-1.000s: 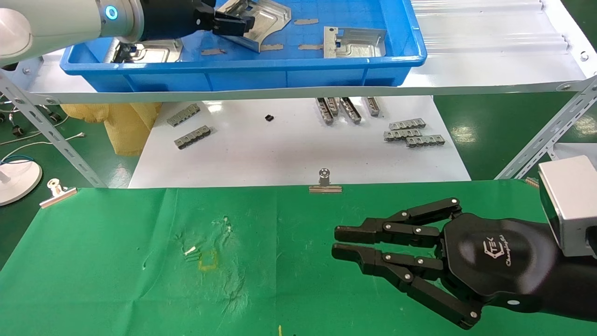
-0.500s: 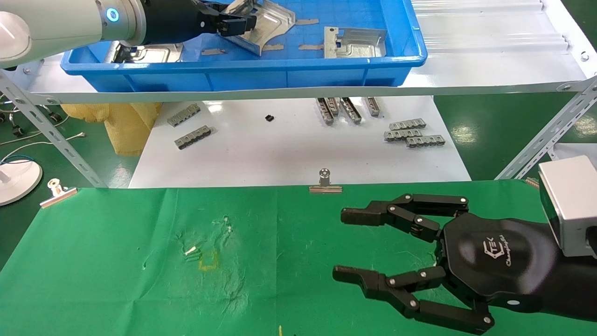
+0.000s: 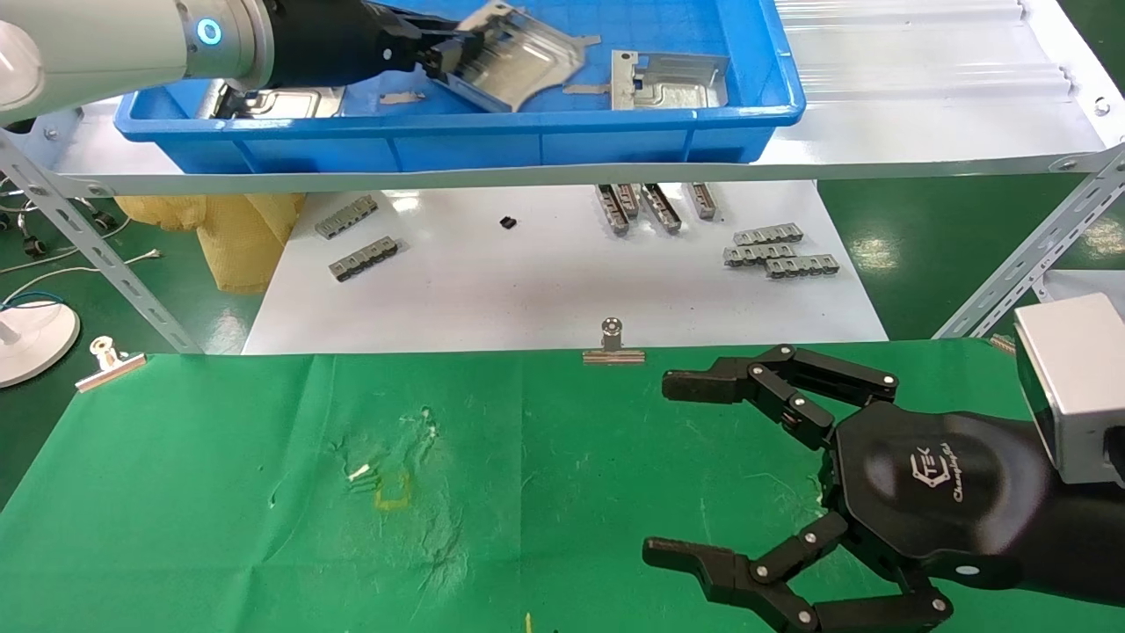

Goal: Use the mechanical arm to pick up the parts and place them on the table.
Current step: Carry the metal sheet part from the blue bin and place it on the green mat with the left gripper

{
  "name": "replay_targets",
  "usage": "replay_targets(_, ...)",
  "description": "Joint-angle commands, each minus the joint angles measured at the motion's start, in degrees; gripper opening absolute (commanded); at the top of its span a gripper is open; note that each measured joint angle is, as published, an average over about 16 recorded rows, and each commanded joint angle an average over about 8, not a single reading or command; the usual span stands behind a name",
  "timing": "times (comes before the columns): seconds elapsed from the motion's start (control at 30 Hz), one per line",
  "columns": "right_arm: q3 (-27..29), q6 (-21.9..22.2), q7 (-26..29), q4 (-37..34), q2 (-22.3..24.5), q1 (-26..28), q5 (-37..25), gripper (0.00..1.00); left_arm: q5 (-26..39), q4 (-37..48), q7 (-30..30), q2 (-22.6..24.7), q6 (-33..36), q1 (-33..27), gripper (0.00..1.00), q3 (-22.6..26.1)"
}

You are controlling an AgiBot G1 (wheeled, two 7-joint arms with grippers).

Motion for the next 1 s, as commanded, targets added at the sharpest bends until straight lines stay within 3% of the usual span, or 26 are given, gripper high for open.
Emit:
replay_targets(0.03, 0.0, 0.0, 0.0, 0.0, 0.0, 0.0, 0.0, 1.00, -0.8, -0.8, 1.5, -0.4, 1.3, -0.1, 0.00, -0.4)
replay_targets(0.57, 0.0, 0.0, 0.0, 0.0, 0.0, 0.0, 0.0, 1.00, -10.7, -2.2, 20.5, -7.2, 24.2, 0.2, 0.00, -6.5)
replay_targets(0.77, 0.0, 0.0, 0.0, 0.0, 0.0, 0.0, 0.0, 1.00, -11.6, -0.9, 25.3, -9.2, 29.1, -0.3, 0.00, -7.1)
replay_targets(1.0, 0.0, 0.0, 0.0, 0.0, 0.0, 0.0, 0.0, 1.00, -12.2, -2.2, 28.9, -12.3, 39.3, -0.2, 0.00, -6.7)
